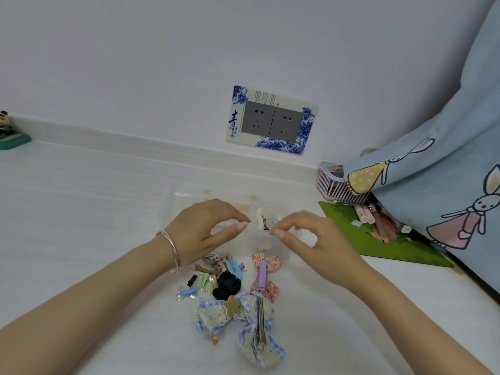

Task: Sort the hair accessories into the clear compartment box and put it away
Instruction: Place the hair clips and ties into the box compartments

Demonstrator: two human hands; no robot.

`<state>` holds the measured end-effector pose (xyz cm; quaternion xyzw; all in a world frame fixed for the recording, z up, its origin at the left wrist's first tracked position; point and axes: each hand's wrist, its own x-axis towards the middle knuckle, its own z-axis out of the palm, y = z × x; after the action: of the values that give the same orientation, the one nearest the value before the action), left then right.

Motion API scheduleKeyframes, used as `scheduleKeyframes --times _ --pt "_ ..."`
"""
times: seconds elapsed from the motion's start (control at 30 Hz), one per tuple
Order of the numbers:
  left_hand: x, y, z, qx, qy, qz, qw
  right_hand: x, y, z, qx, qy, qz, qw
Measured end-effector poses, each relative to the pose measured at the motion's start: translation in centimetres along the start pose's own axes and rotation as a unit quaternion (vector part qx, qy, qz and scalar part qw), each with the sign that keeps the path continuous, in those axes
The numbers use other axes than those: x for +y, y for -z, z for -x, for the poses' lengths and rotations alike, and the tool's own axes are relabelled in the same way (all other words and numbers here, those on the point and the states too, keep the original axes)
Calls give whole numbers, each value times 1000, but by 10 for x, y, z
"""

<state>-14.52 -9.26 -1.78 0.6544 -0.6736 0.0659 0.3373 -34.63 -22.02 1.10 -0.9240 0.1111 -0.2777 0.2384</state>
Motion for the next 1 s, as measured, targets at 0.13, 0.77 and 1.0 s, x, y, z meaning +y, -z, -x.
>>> scheduleKeyframes --times 0.13,0.77,1.0 --pt "2 -1 0 -8 0 2 1000 7 -8 23 -118 -15 8 993" --pt "-3 10 -1 36 58 -21 997 -10 -2 -10 58 -57 -217 973" --pt "-18 10 0 -18 122 -74 990 -7 -23 -71 59 -181 -143 971"
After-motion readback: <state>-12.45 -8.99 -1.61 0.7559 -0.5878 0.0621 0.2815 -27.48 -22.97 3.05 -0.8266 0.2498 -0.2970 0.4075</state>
